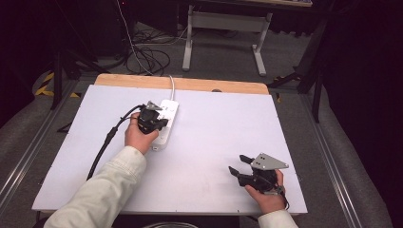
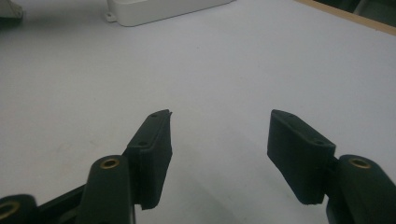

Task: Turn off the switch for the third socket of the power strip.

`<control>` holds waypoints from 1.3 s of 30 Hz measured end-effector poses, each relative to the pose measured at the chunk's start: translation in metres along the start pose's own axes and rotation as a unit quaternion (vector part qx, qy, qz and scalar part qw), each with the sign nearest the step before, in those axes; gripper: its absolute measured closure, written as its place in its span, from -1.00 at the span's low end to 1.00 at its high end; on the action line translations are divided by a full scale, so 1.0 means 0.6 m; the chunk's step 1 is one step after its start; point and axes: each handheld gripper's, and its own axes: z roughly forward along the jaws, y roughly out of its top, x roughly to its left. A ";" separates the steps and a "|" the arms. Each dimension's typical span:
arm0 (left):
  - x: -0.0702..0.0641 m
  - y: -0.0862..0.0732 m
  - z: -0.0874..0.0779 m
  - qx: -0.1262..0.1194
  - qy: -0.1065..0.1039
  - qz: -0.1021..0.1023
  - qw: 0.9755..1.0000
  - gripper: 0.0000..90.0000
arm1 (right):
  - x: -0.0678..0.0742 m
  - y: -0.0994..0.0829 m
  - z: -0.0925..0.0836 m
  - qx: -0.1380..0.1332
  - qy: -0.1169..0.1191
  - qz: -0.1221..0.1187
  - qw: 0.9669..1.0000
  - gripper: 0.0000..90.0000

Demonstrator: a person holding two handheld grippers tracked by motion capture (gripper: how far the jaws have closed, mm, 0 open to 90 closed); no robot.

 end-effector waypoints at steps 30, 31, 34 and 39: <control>-0.017 0.016 -0.074 -0.041 -0.025 0.007 0.999 0.64 | 0.001 0.001 0.002 0.001 0.000 -0.004 1.000 -0.09; -0.019 0.016 -0.078 -0.043 -0.028 0.006 0.999 0.59 | 0.001 0.001 0.002 0.001 0.000 -0.004 1.000 -0.09; -0.022 0.017 -0.093 -0.051 -0.031 0.014 0.998 0.37 | 0.001 0.001 0.001 0.002 -0.001 -0.004 1.000 -0.09; -0.028 0.017 -0.122 -0.061 -0.031 0.024 0.997 0.00 | 0.002 0.002 0.000 0.000 -0.003 -0.006 1.000 -0.09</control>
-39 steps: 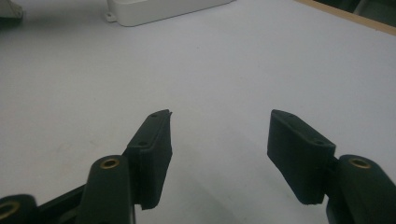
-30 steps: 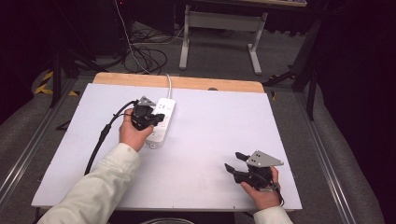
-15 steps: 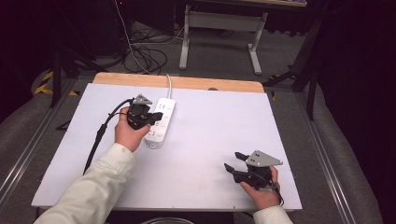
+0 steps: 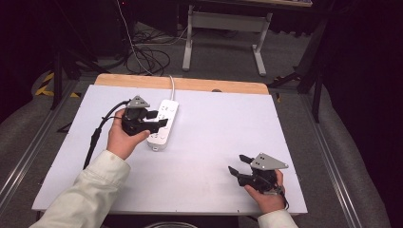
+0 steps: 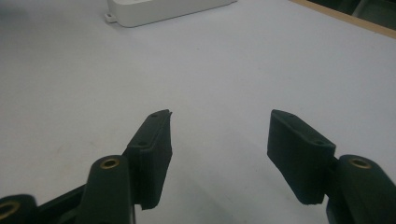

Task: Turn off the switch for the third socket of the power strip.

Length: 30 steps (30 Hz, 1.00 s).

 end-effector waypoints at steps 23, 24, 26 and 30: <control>-0.023 -0.078 -0.123 -0.050 -0.029 0.040 0.998 -0.49 | 0.001 0.000 0.000 -0.002 0.002 0.003 1.000 -0.10; -0.022 -0.083 -0.126 -0.051 -0.031 0.040 0.997 -0.49 | 0.001 0.001 0.000 -0.001 0.002 0.003 1.000 -0.10; -0.020 -0.095 -0.131 -0.056 -0.028 0.041 0.997 -0.51 | 0.001 0.001 0.001 -0.002 0.003 0.004 1.000 -0.10; -0.014 -0.123 -0.137 -0.064 -0.026 0.041 0.997 -0.51 | 0.001 0.001 0.001 -0.003 0.006 0.003 1.000 -0.10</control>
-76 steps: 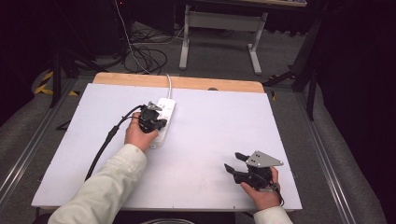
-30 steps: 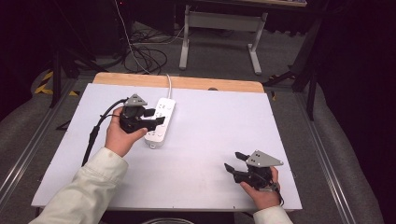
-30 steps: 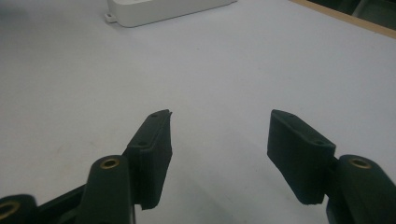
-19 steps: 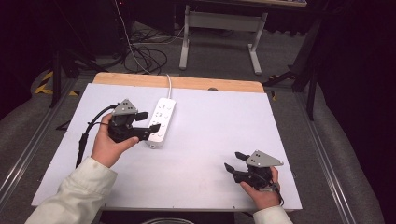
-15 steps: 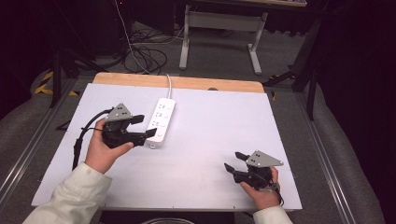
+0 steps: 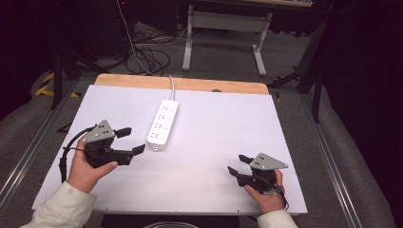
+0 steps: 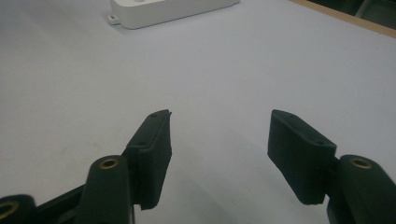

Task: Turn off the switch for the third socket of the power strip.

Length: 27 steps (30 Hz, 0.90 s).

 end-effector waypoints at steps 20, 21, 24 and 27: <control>0.029 -0.111 -0.039 -0.007 -0.002 -0.056 0.998 -0.48 | 0.001 -0.001 -0.001 0.000 0.009 -0.004 1.000 -0.11; 0.030 -0.115 -0.040 -0.007 -0.001 -0.061 0.998 -0.48 | 0.000 -0.001 -0.001 0.001 0.010 -0.005 1.000 -0.11; 0.034 -0.126 -0.040 0.002 0.008 -0.061 0.998 -0.46 | 0.000 -0.002 -0.002 -0.001 0.011 -0.004 1.000 -0.11; 0.037 -0.137 -0.038 0.015 0.022 -0.043 0.999 -0.45 | -0.001 -0.002 -0.003 -0.002 0.011 -0.004 1.000 -0.11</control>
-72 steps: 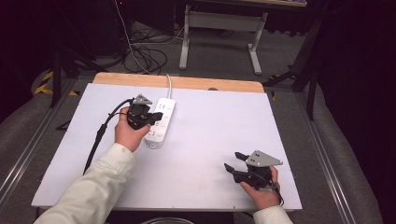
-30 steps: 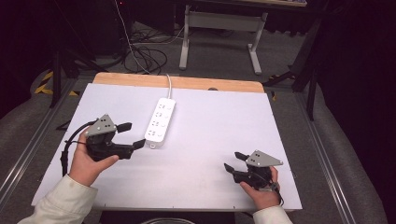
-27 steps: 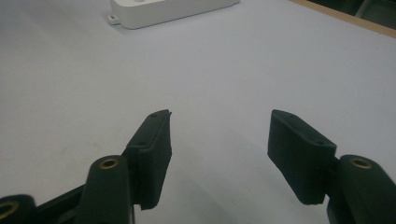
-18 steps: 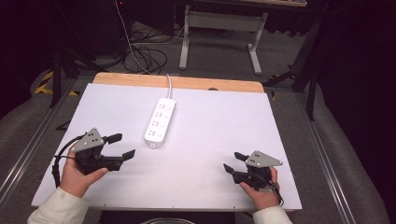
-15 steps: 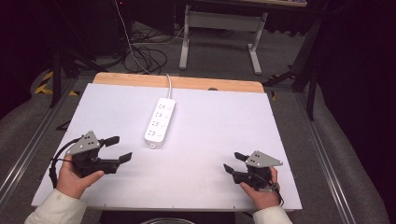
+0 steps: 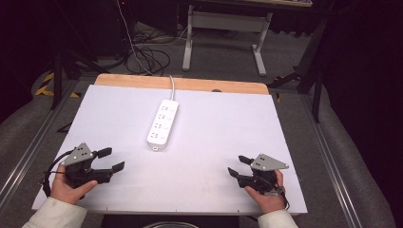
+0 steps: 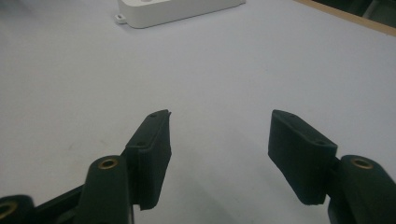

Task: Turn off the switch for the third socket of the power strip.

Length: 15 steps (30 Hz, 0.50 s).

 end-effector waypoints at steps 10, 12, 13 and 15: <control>0.005 -0.020 0.011 0.007 -0.015 -0.007 1.000 -0.43 | 0.000 0.000 0.000 0.001 0.000 0.000 1.000 -0.11; 0.003 -0.021 0.012 -0.005 -0.019 -0.017 1.000 -0.43 | -0.001 0.000 0.000 0.000 0.000 -0.001 1.000 -0.11; 0.003 -0.021 0.013 -0.010 -0.018 -0.017 1.000 -0.44 | -0.001 0.000 0.000 0.000 0.001 -0.001 1.000 -0.11; 0.002 -0.018 0.013 -0.013 -0.007 -0.007 1.000 -0.44 | -0.001 0.000 0.000 0.001 0.000 -0.002 1.000 -0.11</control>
